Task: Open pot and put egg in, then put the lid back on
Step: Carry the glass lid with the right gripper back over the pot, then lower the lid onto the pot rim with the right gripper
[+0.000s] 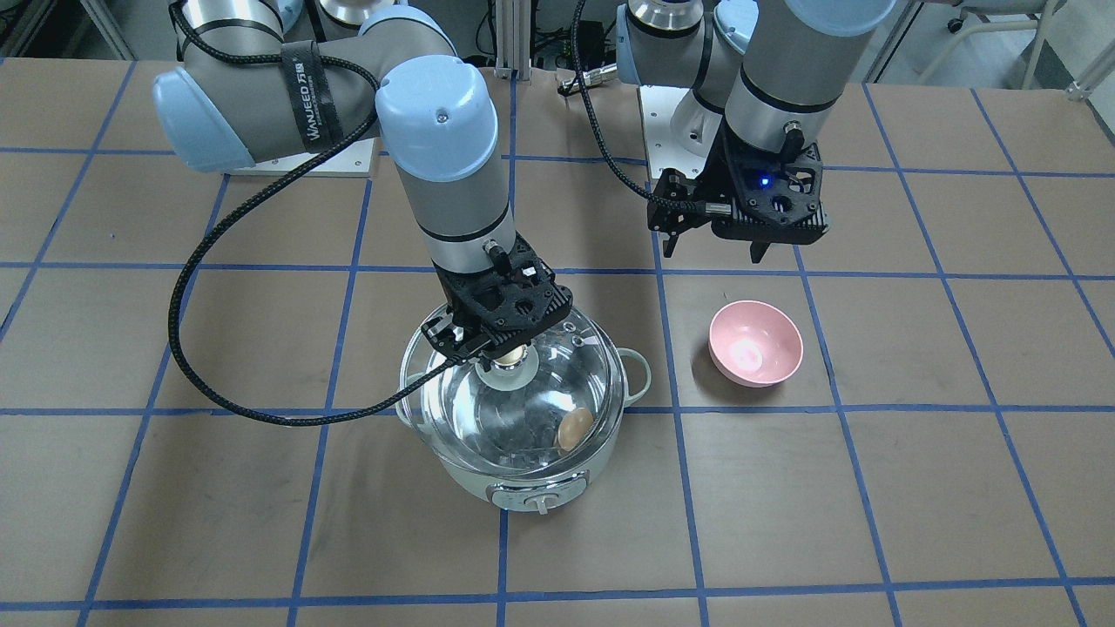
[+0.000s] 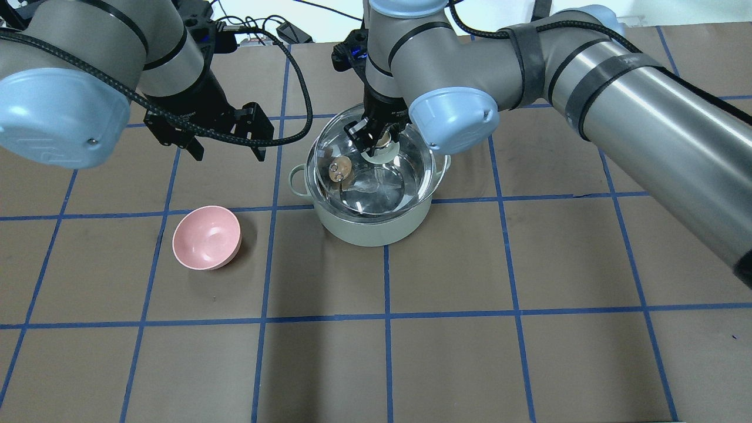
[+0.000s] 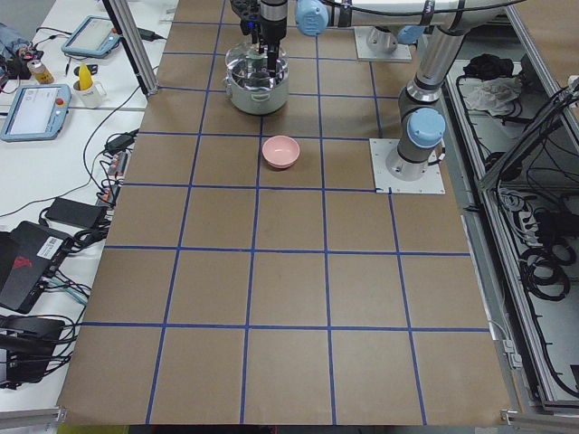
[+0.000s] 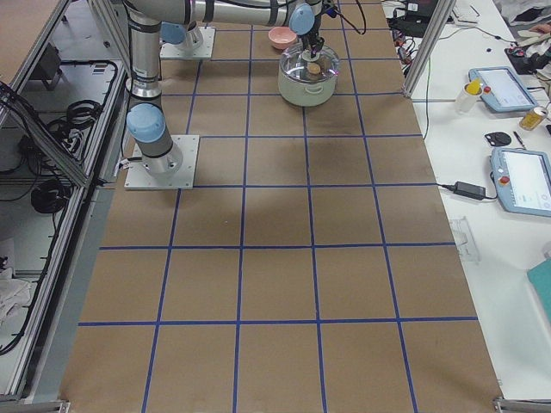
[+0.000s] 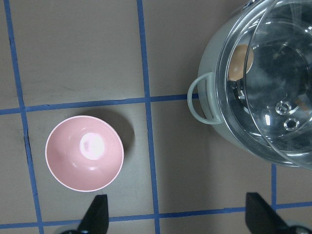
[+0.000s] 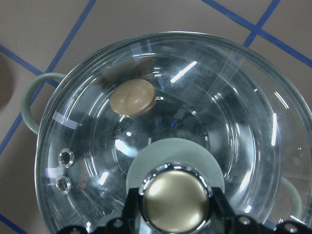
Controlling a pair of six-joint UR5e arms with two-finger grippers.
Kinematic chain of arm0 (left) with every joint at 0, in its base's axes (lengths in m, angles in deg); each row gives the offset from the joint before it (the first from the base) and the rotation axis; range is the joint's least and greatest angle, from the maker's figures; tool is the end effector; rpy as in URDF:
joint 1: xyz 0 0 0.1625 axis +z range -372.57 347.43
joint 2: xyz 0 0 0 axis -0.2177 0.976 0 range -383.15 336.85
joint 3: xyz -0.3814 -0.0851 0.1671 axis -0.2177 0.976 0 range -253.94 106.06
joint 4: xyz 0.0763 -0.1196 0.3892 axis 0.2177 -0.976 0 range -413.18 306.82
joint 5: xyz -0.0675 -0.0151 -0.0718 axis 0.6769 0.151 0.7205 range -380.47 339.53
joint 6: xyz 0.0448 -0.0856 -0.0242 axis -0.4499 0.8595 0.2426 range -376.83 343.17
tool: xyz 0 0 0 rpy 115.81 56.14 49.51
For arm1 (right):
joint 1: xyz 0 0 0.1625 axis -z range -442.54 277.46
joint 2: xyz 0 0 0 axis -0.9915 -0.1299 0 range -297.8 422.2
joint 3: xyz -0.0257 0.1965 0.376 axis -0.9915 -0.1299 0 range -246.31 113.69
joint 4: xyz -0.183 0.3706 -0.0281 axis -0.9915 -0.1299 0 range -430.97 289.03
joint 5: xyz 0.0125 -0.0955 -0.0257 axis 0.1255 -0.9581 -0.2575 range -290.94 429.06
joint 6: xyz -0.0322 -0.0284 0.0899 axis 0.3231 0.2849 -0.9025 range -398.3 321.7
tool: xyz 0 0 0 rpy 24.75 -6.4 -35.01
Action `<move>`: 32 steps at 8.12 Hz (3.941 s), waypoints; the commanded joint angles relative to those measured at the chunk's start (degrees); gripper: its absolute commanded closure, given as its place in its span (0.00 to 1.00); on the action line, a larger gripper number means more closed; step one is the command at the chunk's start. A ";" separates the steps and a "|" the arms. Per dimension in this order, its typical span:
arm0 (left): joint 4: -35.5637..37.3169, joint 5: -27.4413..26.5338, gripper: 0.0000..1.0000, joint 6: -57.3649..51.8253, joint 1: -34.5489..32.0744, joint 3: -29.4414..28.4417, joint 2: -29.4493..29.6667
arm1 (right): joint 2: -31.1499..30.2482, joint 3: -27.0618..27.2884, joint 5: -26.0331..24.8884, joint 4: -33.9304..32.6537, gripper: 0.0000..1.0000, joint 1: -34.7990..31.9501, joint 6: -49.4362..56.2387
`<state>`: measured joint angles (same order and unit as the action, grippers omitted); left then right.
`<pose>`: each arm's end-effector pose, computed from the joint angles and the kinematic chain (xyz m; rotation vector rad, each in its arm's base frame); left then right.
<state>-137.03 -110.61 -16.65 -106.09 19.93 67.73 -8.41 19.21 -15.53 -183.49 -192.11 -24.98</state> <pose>-0.1636 -0.4904 0.4578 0.0916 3.1384 -0.0386 0.3462 -0.5477 0.3775 -0.8681 2.9073 -0.1936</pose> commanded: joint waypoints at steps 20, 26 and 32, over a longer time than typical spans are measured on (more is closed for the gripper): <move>0.96 0.05 0.00 -0.44 0.09 0.18 0.09 | 1.71 2.46 -0.05 -5.34 1.00 -1.70 1.89; 6.15 -0.74 0.00 0.09 -0.18 0.61 0.26 | 1.88 2.46 -0.75 -5.52 0.53 -1.70 1.89; 5.36 -1.01 0.00 0.96 -0.18 0.09 0.09 | -4.60 1.59 -5.13 4.46 0.00 0.31 1.10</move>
<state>-131.47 -111.53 -16.11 -106.24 20.01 68.00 -10.08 20.87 -18.00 -184.46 -193.43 -23.97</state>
